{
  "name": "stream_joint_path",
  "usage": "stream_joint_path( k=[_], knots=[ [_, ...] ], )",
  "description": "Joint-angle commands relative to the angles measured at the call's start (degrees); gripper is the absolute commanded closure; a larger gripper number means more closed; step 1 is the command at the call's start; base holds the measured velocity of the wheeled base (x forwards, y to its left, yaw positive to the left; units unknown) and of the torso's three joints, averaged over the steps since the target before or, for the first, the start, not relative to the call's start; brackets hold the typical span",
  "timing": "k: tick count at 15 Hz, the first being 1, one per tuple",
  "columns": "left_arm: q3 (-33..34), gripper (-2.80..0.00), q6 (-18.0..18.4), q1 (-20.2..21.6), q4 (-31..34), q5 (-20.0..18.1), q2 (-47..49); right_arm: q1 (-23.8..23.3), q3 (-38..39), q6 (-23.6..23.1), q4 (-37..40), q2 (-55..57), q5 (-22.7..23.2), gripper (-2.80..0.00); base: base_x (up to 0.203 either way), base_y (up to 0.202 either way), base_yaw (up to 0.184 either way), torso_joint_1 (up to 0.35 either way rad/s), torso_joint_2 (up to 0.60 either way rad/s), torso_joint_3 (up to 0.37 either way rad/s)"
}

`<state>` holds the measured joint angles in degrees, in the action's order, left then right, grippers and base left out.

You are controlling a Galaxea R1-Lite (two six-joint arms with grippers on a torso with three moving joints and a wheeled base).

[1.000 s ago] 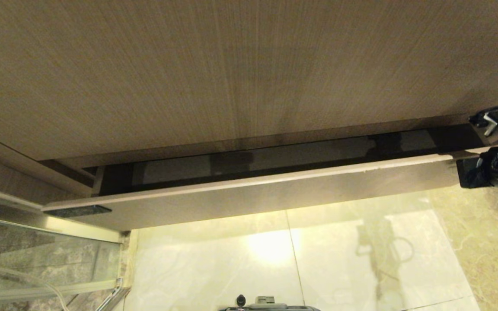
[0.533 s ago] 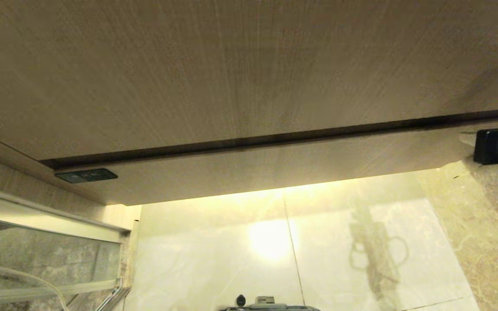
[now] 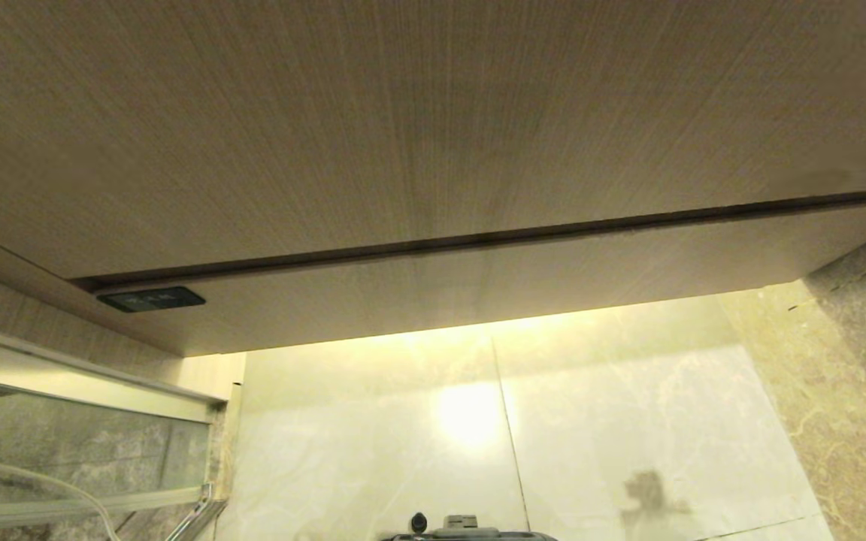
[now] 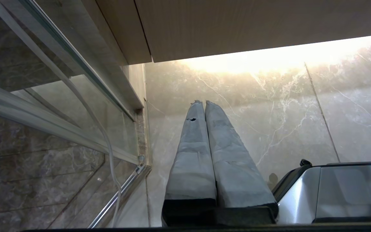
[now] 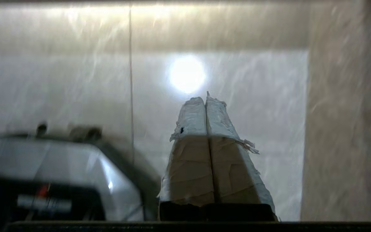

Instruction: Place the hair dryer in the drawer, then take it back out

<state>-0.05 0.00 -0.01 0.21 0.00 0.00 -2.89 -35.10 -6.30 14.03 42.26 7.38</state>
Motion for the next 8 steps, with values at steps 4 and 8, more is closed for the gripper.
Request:
stream_joint_path(
  k=[4, 8],
  knots=[
    [0.0, 0.0, 0.0, 0.0, 0.0, 0.0, 0.0, 2.0, 22.5, 0.7, -4.3, -25.1, 1.1, 0.0, 0.0, 0.0, 0.0, 0.0, 0.0, 0.0],
    [0.0, 0.0, 0.0, 0.0, 0.0, 0.0, 0.0, 3.5, 31.7, 0.4, -12.6, -34.1, -1.0, 0.0, 0.0, 0.0, 0.0, 0.0, 0.0, 0.0]
  ],
)
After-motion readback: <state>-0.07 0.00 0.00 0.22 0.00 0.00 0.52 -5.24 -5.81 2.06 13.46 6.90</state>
